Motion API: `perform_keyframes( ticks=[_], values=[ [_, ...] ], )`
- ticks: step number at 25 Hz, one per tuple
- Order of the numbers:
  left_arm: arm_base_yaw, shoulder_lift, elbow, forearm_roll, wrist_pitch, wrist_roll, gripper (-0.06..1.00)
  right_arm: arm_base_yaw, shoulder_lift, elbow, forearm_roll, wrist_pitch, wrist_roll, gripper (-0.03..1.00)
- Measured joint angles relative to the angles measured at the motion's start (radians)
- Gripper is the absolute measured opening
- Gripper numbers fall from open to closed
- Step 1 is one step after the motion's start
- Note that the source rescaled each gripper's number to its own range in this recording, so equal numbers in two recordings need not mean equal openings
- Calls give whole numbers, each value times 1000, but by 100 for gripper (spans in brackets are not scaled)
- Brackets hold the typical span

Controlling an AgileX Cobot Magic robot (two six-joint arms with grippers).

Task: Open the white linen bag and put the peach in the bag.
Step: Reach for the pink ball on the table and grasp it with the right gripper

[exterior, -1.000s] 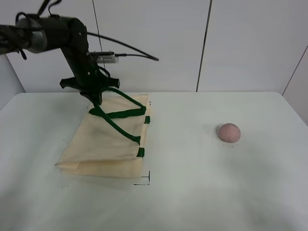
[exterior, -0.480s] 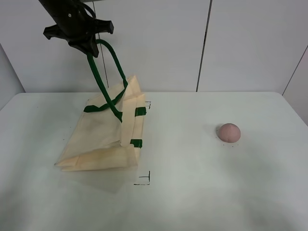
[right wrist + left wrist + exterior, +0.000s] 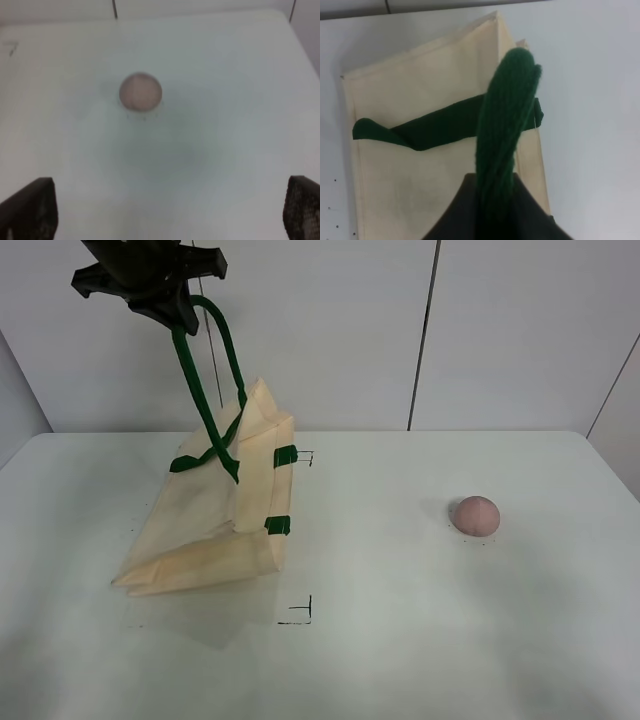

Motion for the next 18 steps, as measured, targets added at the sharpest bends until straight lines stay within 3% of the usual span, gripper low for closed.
perform_keyframes(
  ticks=[9,13,18],
  values=[
    [0,-13,0,-3,0,2,0,0,676,-134,7,-172,-15,100],
    [0,-13,0,-27,0,2,0,0,1034,-273,8,-231,-51,100],
    [0,-13,0,-28,0,2,0,13,1413,-528,11,-226,-58,100]
  ],
)
